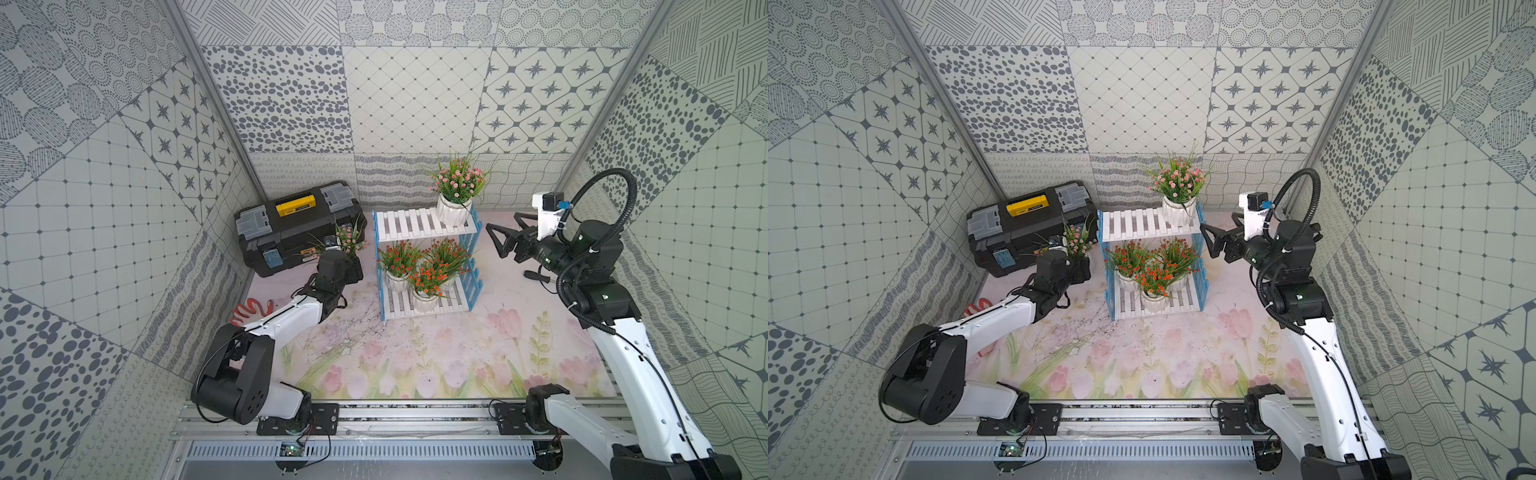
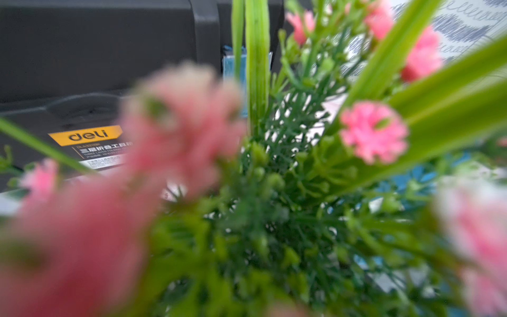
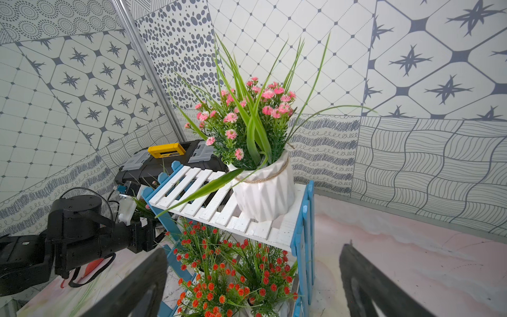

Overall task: Place the baby's breath potted plants on the rack by color
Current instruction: Pick up the baby's breath potted plant from the center of the board.

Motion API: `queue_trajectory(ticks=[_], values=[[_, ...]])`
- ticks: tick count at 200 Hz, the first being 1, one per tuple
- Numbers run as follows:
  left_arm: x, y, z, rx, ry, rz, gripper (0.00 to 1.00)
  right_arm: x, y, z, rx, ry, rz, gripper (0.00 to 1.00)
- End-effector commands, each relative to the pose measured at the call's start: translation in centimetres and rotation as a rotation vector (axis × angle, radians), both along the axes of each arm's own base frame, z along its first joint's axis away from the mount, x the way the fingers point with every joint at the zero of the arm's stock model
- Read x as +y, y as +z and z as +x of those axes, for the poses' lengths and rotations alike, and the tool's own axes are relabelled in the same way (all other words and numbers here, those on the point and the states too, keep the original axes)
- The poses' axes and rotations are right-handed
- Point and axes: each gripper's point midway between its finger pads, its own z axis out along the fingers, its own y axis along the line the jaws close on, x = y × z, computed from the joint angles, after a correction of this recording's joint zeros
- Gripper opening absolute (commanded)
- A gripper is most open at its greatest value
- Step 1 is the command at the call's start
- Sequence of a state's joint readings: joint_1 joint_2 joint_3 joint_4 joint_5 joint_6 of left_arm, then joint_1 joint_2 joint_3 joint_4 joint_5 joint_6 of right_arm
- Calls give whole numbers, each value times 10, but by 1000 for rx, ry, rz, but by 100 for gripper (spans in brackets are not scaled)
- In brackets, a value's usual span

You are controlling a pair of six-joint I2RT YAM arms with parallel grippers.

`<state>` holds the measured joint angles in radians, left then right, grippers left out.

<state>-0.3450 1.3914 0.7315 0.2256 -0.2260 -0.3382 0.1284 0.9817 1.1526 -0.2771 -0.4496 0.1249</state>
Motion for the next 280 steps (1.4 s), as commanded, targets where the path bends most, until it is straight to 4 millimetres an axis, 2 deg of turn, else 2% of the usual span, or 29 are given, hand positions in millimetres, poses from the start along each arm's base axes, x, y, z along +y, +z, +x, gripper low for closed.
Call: queue_trajectory(ticks=[1,109,157,230,280], values=[[-2,34,-2,-50,-35,3,62,1,11,-1,-48,12,20,98],[-13,115,-30,-97,-180,24,62,-1,-2,5,-39,-8,23,98],[-24,142,-38,-98,-259,10,62,-2,-3,4,-42,-10,24,98],[-27,193,-41,-159,-290,4,62,-2,2,3,-52,-14,19,98],[-28,218,-39,-188,-297,13,62,-3,4,2,-54,-17,15,98]])
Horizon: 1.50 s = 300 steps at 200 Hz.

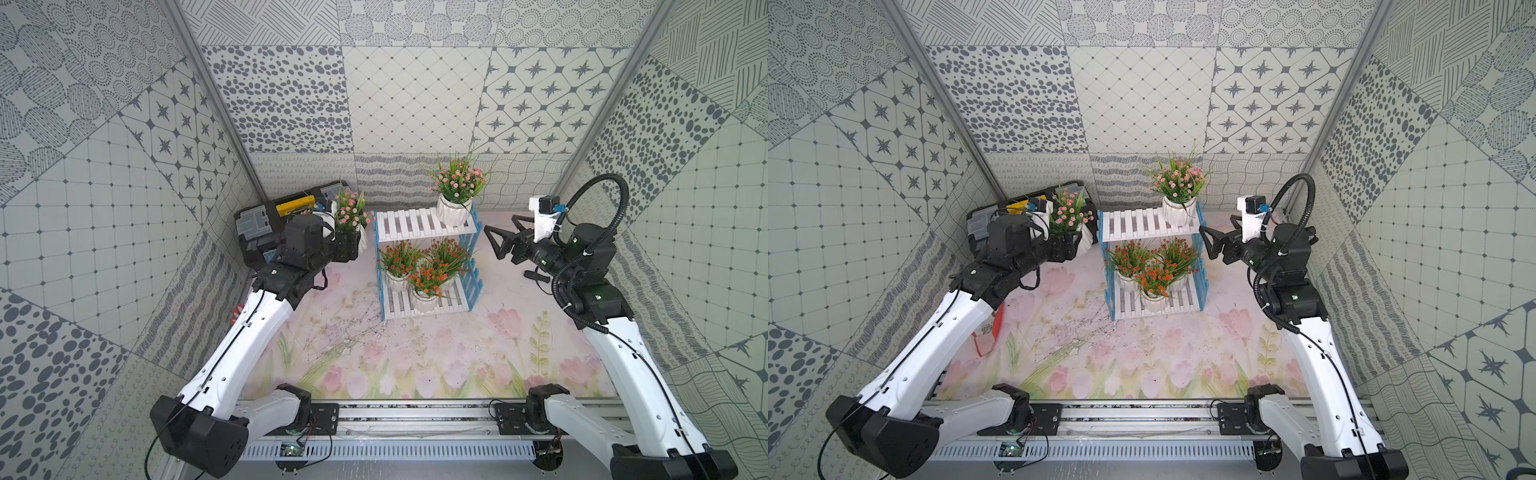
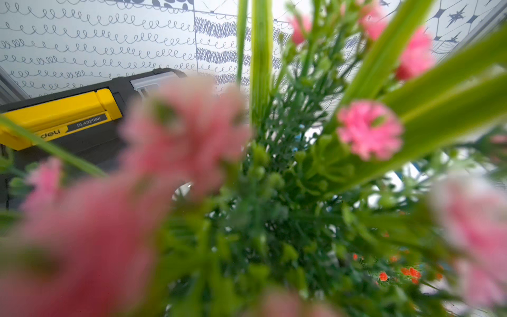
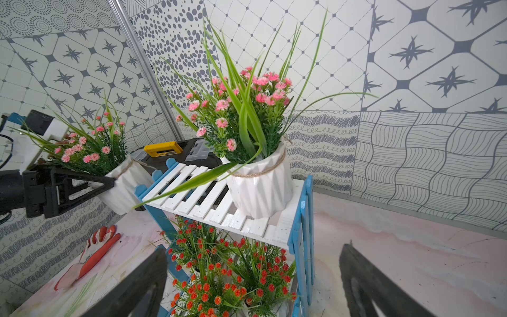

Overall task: Place the baby's breath potted plants on the rack by color
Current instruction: Pick up the baby's breath potted plant from the center of the board, then place the baby's breath potted plant on the rack.

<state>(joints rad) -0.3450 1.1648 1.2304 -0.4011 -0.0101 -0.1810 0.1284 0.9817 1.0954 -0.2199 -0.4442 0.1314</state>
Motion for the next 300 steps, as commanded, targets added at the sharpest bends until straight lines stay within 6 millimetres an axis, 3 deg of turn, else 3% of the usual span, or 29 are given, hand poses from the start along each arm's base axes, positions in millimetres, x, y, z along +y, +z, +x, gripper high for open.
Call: queue_trajectory(ticks=[1,58,132,168,248,300], values=[[-5,38,4,-100,-36,-9,62,-3,17,-4,-59,-11,10,98],[-17,67,11,-127,-67,-7,62,-4,21,-5,-64,-16,9,98],[-55,99,28,-180,-140,26,62,-5,20,-5,-60,-22,4,98],[-73,106,31,-174,-183,39,62,-6,17,-3,-57,-26,1,98],[-123,100,42,-138,-288,74,62,-10,14,-3,-52,-46,-13,98],[-148,83,46,-94,-339,106,62,-13,15,-4,-53,-60,-16,98]])
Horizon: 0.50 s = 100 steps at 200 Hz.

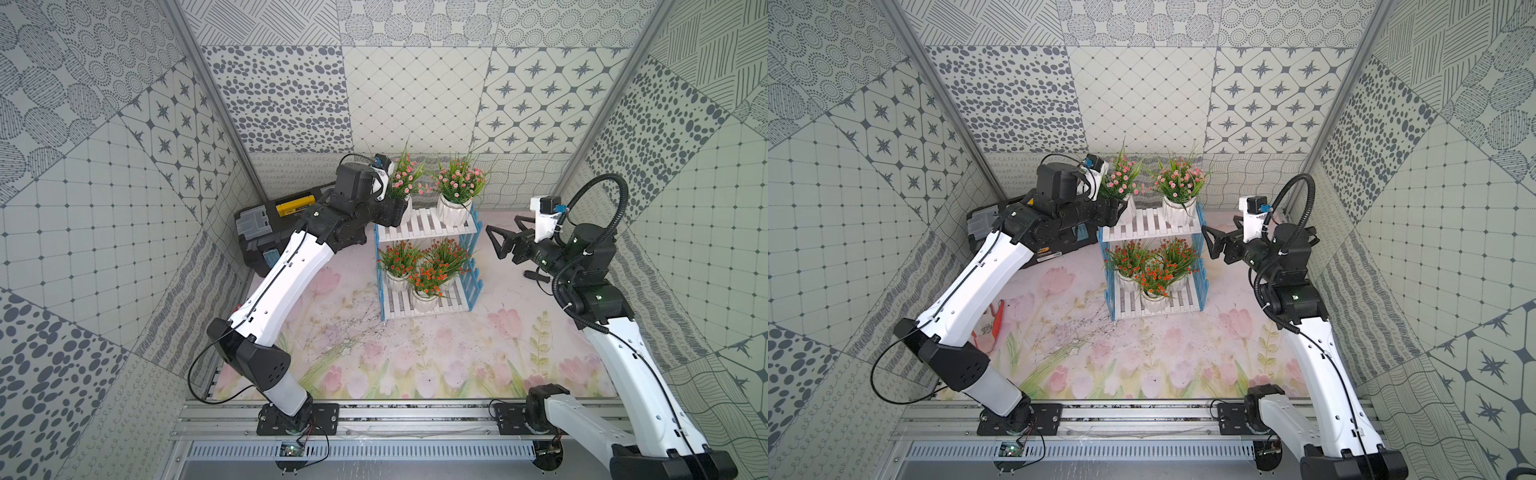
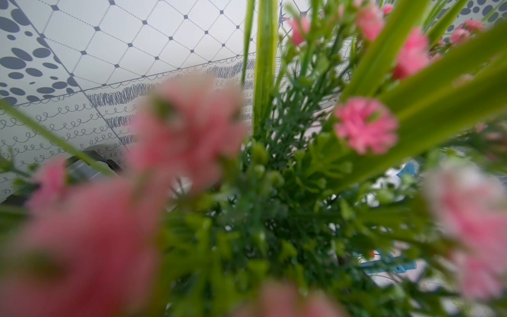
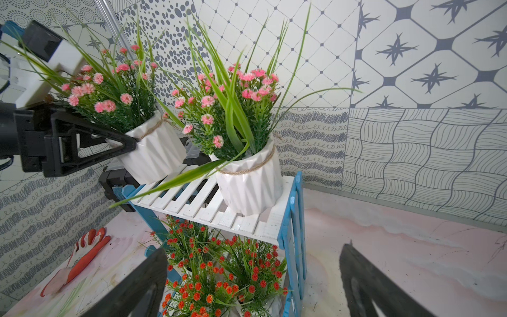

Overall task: Place the baby's breath potted plants on the rack by color
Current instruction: Place the baby's breath potted plant on the rack.

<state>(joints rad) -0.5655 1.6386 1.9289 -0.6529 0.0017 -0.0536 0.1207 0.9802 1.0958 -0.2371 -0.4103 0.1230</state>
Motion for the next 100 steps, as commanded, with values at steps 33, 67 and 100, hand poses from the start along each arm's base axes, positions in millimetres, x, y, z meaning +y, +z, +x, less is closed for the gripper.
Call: queue_trajectory(ticks=[33,67,100], values=[[-27,5,3,-39,-72,-5,62,-6,18,-7,-62,-21,-4,98],[-30,-4,5,-10,-72,-3,63,-7,19,-7,-63,-24,-6,98],[-29,-12,6,-1,-63,12,63,-7,18,-7,-62,-23,-7,98]])
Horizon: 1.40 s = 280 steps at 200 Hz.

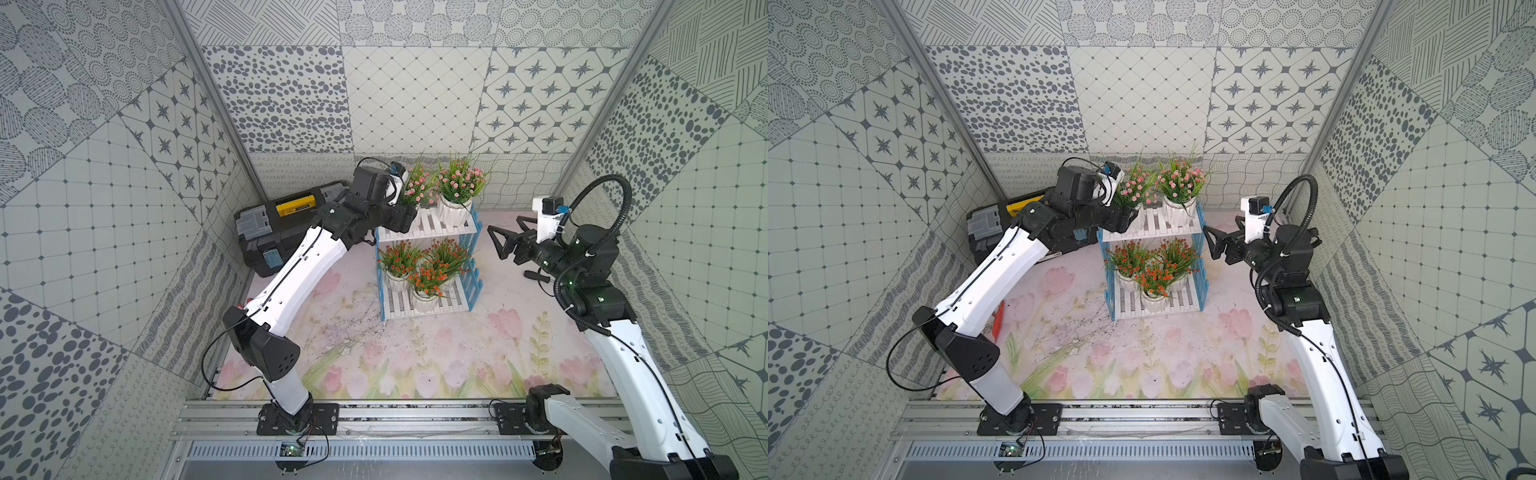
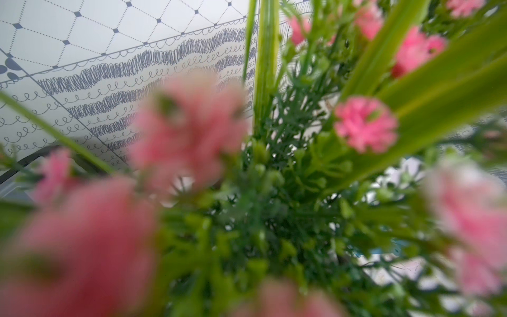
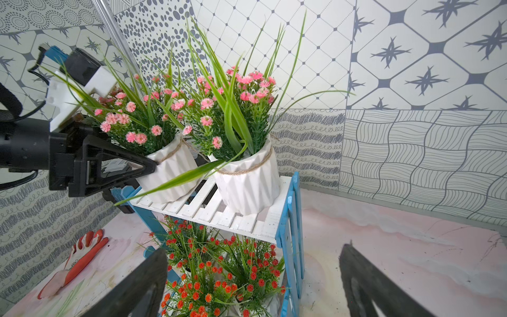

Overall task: Place the baby's breath potted plants on the rack by color
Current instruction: Place the baby's breath potted plant on the rack.

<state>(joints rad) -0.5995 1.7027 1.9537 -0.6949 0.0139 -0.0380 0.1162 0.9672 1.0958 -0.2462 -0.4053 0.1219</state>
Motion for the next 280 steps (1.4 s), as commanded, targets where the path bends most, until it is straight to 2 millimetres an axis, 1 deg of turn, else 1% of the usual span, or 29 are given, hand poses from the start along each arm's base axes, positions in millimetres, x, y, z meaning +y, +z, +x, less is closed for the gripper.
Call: queue_trajectory(ticks=[1,35,62,96,118,164,205,218,248,280], values=[[-7,16,7,-63,-11,-41,63,-4,16,-4,-58,-14,-6,98],[-8,14,6,-62,-6,-16,63,-4,17,-4,-59,-14,-6,98],[-14,16,2,-78,-24,34,63,-4,18,-4,-62,-14,-4,98],[-20,13,-1,-88,-33,100,64,-4,19,-4,-63,-13,-4,98],[-15,15,-2,-102,-10,106,63,-4,19,-5,-63,-11,-4,98],[-3,13,-2,-111,35,132,63,-3,20,-6,-63,-6,2,98],[6,13,0,-98,67,101,63,-3,21,-9,-68,-4,3,98],[8,10,1,-89,75,97,65,-3,21,-9,-67,-6,3,98],[10,6,4,-71,86,79,72,-3,21,-9,-66,-6,3,98],[11,4,4,-61,88,67,83,-3,19,-9,-63,-2,1,98]])
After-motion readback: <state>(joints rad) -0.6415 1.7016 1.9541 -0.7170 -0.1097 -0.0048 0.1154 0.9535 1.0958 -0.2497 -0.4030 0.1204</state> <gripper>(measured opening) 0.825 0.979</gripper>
